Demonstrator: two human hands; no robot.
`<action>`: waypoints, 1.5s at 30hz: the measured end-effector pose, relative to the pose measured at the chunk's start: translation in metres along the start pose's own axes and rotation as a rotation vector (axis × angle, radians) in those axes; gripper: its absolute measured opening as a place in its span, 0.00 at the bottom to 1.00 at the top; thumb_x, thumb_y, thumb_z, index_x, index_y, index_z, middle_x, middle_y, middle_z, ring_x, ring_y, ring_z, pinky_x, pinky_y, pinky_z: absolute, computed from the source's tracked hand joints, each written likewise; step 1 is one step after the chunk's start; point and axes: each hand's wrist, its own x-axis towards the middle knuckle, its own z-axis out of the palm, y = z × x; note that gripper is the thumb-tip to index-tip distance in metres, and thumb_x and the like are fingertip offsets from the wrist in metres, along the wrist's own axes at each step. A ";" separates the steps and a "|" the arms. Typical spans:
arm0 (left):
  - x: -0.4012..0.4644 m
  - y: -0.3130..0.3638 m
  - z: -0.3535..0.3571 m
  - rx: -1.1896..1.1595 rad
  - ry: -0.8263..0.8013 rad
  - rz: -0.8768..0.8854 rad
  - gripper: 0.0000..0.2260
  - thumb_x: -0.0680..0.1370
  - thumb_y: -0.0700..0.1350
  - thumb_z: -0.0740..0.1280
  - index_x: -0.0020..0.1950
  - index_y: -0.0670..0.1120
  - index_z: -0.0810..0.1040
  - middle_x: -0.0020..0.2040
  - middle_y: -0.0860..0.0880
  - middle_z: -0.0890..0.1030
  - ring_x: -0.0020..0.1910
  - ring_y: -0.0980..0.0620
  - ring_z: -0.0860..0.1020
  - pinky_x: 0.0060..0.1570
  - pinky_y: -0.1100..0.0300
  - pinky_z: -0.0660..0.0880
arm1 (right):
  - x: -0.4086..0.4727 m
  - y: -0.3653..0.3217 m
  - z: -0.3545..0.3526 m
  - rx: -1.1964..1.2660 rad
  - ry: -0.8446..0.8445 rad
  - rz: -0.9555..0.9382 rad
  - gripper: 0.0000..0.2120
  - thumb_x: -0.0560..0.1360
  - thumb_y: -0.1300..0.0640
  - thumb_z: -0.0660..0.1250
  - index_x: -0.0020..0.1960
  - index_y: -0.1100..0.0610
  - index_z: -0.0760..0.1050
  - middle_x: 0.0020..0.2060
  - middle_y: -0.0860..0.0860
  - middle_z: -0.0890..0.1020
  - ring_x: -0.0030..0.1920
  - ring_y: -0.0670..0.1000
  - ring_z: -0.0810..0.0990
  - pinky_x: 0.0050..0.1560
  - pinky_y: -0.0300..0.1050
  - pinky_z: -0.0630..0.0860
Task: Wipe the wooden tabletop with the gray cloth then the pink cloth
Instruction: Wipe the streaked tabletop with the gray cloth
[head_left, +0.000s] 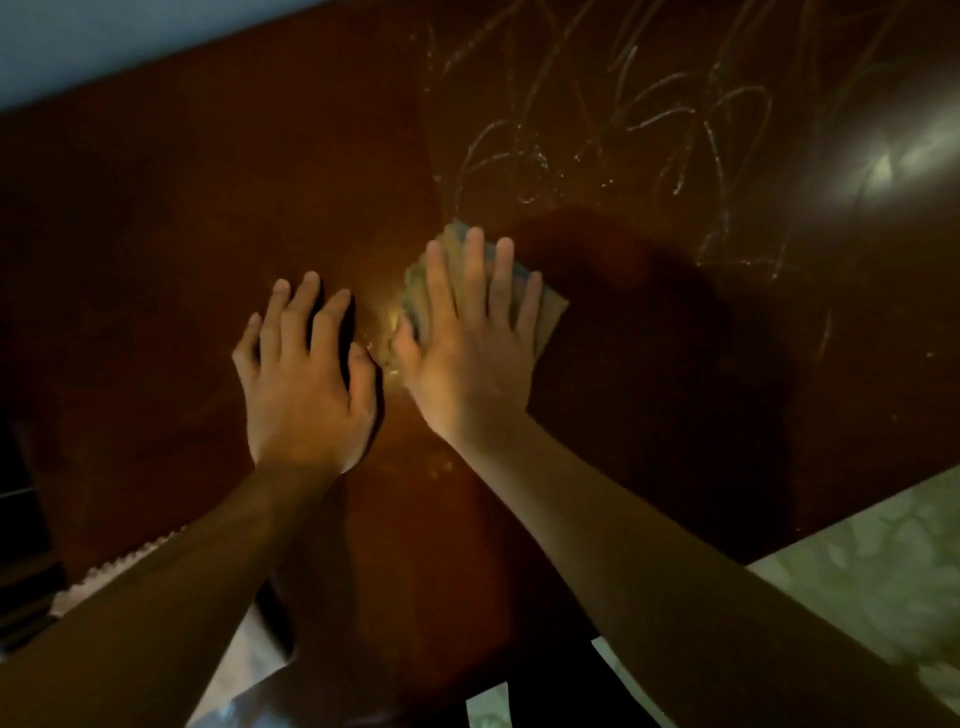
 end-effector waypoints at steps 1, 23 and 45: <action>0.000 0.001 -0.001 0.002 0.003 0.001 0.23 0.83 0.51 0.54 0.75 0.44 0.68 0.78 0.42 0.65 0.80 0.44 0.57 0.76 0.43 0.53 | 0.002 0.005 -0.002 0.013 -0.014 -0.040 0.31 0.82 0.39 0.56 0.81 0.52 0.63 0.81 0.58 0.61 0.82 0.62 0.56 0.80 0.65 0.52; 0.001 -0.001 0.004 0.013 0.047 0.005 0.22 0.82 0.53 0.57 0.74 0.45 0.68 0.77 0.42 0.66 0.79 0.43 0.58 0.75 0.42 0.54 | 0.024 0.055 -0.007 -0.020 -0.004 -0.180 0.31 0.82 0.39 0.54 0.82 0.50 0.62 0.81 0.56 0.62 0.81 0.60 0.57 0.80 0.63 0.52; 0.000 -0.002 0.004 -0.025 0.042 0.011 0.21 0.83 0.52 0.56 0.74 0.45 0.68 0.77 0.43 0.66 0.80 0.44 0.58 0.76 0.43 0.52 | 0.046 0.096 -0.022 -0.089 -0.029 -0.043 0.32 0.83 0.39 0.50 0.83 0.50 0.56 0.83 0.57 0.57 0.82 0.61 0.53 0.81 0.63 0.48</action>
